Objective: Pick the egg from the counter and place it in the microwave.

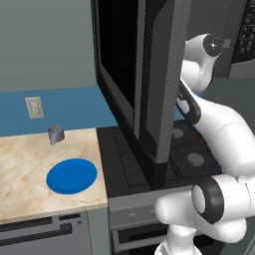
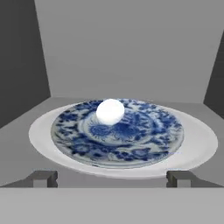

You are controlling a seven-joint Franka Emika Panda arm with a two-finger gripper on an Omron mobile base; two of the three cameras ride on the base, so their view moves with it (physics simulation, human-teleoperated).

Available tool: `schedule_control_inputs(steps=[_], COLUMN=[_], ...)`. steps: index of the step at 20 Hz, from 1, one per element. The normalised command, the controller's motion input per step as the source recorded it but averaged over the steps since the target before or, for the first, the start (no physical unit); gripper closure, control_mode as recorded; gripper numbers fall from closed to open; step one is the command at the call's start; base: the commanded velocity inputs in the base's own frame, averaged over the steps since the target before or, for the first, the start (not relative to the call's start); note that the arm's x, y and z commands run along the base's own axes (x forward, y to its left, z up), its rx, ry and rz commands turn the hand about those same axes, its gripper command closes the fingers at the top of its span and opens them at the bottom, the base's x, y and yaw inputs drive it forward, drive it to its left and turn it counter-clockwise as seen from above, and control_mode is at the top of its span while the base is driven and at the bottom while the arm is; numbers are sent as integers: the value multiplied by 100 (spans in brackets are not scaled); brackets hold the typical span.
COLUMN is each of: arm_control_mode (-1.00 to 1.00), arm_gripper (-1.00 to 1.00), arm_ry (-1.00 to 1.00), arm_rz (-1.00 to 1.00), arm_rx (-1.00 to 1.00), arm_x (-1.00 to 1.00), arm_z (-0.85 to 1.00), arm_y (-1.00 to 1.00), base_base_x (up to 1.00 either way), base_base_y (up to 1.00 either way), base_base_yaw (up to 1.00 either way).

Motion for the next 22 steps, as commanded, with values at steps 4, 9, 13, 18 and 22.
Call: schedule_control_inputs(steps=[4,9,13,18,22], arm_control_mode=[-100,-100,-100,-100,-100], arm_gripper=[-100,-100,-100,-100,-100], arm_ry=[0,1,8,2,1], arm_rz=[0,0,-1,0,0], arm_rx=[2,1,0,1,3], arm_x=[-100,-100,-100,-100,-100], arm_z=[0,0,0,-4,-4], arm_y=[0,0,0,-2,0], base_base_x=[0,0,0,0,0], base_base_y=[0,0,0,0,0], base_base_yaw=[0,0,0,0,0])
